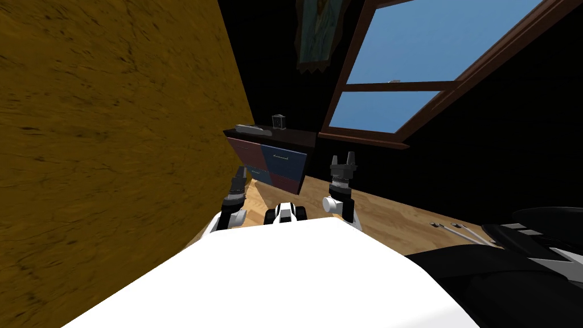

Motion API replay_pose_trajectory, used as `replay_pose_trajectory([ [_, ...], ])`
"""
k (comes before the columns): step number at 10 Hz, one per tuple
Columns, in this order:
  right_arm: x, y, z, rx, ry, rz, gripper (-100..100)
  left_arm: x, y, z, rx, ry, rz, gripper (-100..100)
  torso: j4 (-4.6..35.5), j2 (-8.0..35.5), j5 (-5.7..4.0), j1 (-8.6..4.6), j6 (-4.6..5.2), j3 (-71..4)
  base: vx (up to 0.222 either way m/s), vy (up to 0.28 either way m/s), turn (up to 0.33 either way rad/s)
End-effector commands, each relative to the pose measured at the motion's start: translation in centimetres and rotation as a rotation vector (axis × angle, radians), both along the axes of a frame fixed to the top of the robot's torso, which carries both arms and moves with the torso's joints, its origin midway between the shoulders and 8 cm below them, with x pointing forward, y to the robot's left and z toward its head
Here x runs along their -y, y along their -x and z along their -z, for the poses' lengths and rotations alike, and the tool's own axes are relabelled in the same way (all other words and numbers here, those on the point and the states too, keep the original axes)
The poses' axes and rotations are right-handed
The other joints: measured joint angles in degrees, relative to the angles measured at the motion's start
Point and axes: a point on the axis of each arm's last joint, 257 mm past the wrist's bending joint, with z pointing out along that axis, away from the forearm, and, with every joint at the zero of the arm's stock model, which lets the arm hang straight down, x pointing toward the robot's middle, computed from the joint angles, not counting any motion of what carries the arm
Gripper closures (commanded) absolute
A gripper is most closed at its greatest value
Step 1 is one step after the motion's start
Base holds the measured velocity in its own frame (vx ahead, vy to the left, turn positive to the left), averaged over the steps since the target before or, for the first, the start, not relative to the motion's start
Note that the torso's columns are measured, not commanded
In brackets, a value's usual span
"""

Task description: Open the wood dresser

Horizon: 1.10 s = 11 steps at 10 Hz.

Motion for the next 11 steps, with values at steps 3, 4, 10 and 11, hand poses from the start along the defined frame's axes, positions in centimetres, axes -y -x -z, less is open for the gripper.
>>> replay_pose_trajectory([
  [3, 0.0, 0.0, 0.0, 0.000, 0.000, 0.000, 0, 0.8, -0.6, 2.5, -0.010, -0.025, 0.004, -100, -0.01, -0.03, -0.03, -0.09, 0.00, -0.01, 0.079, -0.019, -0.031],
  [4, 0.0, 0.0, 0.0, 0.000, 0.000, 0.000, 0, 1.0, -0.7, 3.1, -0.012, -0.031, 0.005, -100, -0.01, -0.05, -0.02, -0.05, 0.00, -0.03, 0.082, -0.023, -0.031],
  [10, 0.0, 0.0, 0.0, 0.000, 0.000, 0.000, 0, 2.1, -1.2, 6.6, -0.029, -0.085, 0.027, -100, 0.01, 0.02, 0.00, -0.01, 0.00, 0.02, 0.089, -0.025, -0.032],
  [11, 0.0, 0.0, 0.0, 0.000, 0.000, 0.000, 0, 2.3, -1.2, 7.2, -0.033, -0.097, 0.032, -100, -0.01, -0.04, -0.02, -0.05, 0.00, -0.02, 0.112, -0.023, -0.037],
])
